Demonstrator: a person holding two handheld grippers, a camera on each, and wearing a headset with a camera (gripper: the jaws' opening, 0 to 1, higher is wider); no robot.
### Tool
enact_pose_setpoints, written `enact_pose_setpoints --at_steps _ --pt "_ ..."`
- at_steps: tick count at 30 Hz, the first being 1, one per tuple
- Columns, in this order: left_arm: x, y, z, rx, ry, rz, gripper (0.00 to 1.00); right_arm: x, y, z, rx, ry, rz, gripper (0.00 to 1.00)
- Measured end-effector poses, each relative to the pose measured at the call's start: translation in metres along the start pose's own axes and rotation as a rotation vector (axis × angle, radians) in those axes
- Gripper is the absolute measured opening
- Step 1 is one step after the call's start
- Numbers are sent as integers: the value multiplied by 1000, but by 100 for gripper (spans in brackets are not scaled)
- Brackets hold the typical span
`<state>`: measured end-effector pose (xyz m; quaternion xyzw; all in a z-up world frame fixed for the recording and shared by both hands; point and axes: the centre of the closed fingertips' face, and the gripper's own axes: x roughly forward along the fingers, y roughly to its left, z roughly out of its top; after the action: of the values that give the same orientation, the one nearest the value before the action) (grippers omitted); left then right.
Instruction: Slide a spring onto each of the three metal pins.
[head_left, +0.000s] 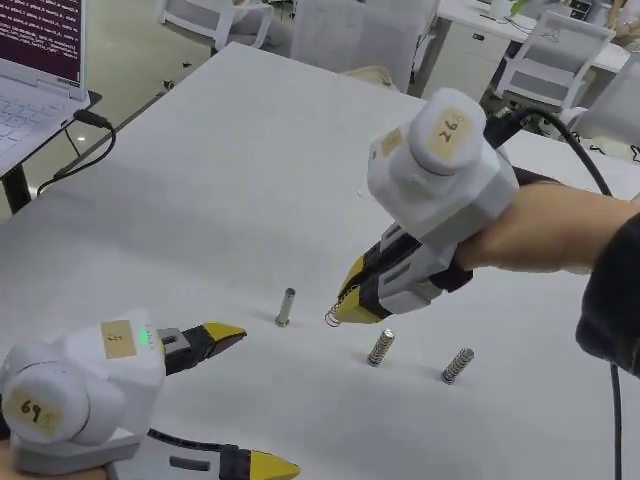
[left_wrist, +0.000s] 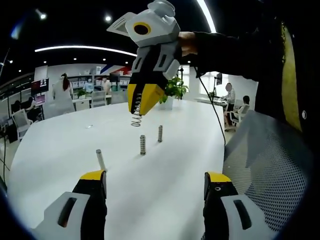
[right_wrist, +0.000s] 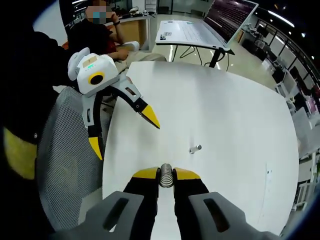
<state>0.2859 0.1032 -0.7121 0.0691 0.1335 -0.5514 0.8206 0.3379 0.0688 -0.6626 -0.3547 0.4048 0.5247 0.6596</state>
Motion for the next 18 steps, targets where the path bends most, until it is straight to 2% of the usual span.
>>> enact_pose_setpoints --at_steps 5,12,16,18 --pt "-3 3 0 -5 -8 17 76 2 -8 10 -11 -1 2 8" --pt "-9 8 -4 -16 -13 36 75 10 -37 23 0 -28 -29 8" --pt "-11 9 -7 -22 -12 41 74 20 -53 21 9 -18 -50 8" --pt "-12 9 -8 -25 -14 45 74 23 -55 19 10 -6 -54 8"
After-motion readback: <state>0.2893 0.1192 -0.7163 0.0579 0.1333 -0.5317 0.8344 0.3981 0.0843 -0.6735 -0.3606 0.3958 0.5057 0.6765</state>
